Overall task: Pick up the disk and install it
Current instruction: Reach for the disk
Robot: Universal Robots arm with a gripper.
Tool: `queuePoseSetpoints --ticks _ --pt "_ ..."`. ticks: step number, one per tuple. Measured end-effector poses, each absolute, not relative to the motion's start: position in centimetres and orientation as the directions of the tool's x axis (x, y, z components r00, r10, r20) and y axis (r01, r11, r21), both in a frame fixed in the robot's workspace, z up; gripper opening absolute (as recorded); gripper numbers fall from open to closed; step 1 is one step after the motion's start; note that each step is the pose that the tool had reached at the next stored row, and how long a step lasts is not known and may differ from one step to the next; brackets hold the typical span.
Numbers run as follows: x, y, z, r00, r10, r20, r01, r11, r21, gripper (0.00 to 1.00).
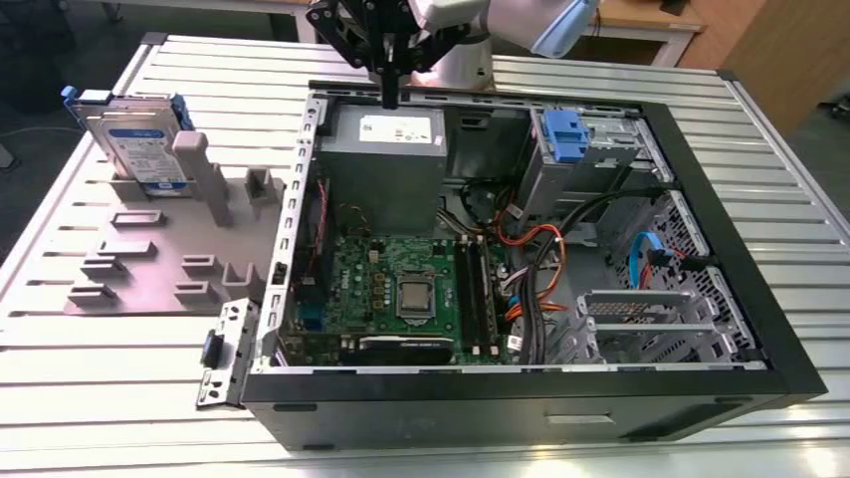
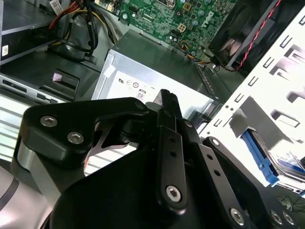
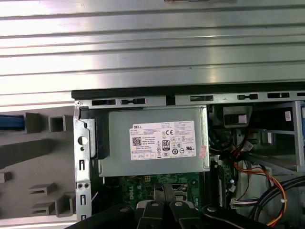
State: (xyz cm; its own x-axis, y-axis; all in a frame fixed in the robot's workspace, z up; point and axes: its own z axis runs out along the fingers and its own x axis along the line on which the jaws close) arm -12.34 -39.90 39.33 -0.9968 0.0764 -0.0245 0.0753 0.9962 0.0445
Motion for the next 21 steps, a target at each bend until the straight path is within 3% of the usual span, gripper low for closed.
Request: queuePoseSetpoints --ticks 21 --pt "-13.08 -39.75 39.32 -0.997 0.076 -0.024 0.075 0.996 0.044 0.11"
